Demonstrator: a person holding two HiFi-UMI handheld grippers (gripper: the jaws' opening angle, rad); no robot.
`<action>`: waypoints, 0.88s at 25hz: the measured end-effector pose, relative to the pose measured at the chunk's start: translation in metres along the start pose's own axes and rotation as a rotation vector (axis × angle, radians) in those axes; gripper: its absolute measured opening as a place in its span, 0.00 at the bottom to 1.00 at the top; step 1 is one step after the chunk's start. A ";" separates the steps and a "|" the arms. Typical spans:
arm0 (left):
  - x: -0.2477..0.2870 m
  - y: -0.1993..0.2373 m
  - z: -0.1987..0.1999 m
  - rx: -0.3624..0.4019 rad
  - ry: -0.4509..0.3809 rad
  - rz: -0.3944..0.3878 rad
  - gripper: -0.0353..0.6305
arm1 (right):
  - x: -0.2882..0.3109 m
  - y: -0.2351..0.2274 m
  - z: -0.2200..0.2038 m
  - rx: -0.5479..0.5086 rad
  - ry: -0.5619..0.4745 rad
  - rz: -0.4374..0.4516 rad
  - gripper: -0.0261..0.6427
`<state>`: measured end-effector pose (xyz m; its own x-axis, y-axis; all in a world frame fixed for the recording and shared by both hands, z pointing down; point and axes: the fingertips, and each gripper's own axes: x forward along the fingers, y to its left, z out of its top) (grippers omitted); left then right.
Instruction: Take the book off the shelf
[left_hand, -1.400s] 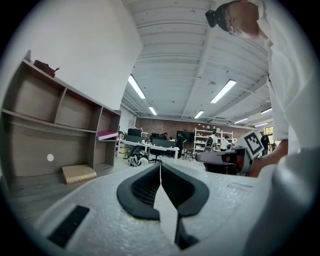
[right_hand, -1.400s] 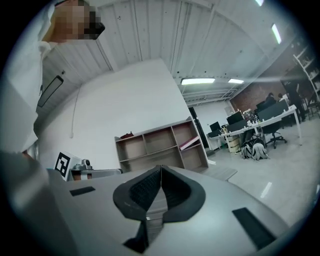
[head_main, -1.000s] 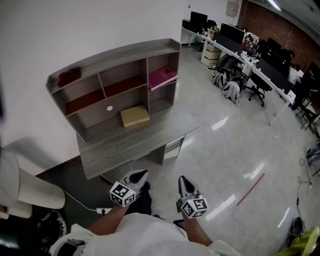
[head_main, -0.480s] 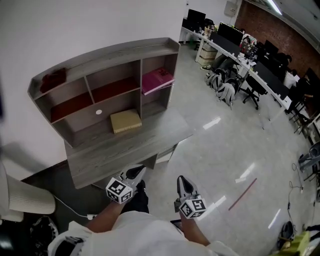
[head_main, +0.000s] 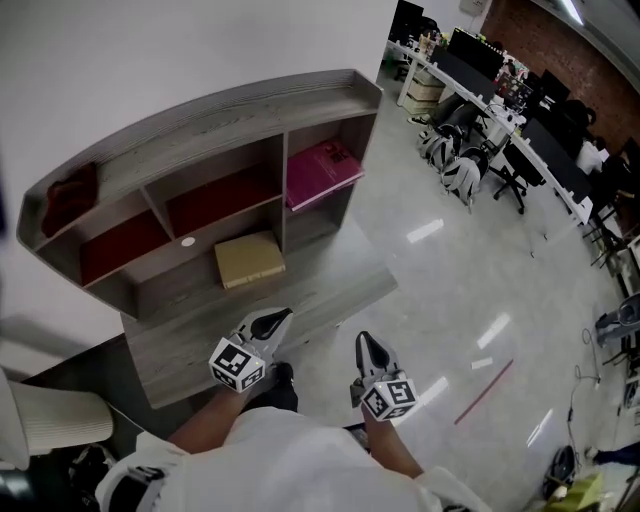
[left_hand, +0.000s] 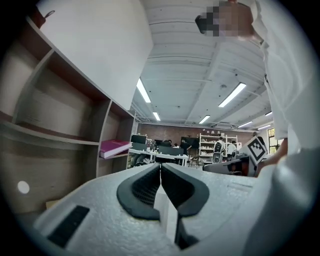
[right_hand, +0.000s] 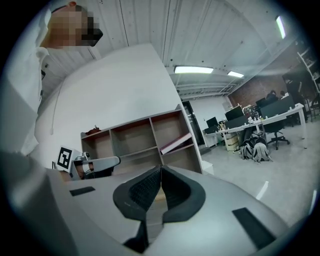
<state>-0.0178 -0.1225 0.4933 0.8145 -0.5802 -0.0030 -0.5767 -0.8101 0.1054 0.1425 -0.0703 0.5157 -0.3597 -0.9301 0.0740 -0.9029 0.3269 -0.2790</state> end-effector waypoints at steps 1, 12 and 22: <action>0.008 0.014 0.002 0.004 0.001 -0.001 0.08 | 0.016 -0.003 0.004 0.003 0.000 0.000 0.06; 0.072 0.121 0.024 0.032 -0.002 0.025 0.08 | 0.151 -0.020 0.060 0.072 -0.039 0.056 0.06; 0.081 0.151 0.034 0.033 -0.051 0.020 0.08 | 0.213 -0.020 0.097 0.216 -0.082 0.137 0.18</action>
<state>-0.0410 -0.2942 0.4748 0.7987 -0.5994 -0.0524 -0.5955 -0.8000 0.0734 0.1073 -0.2912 0.4439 -0.4467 -0.8930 -0.0541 -0.7728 0.4156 -0.4796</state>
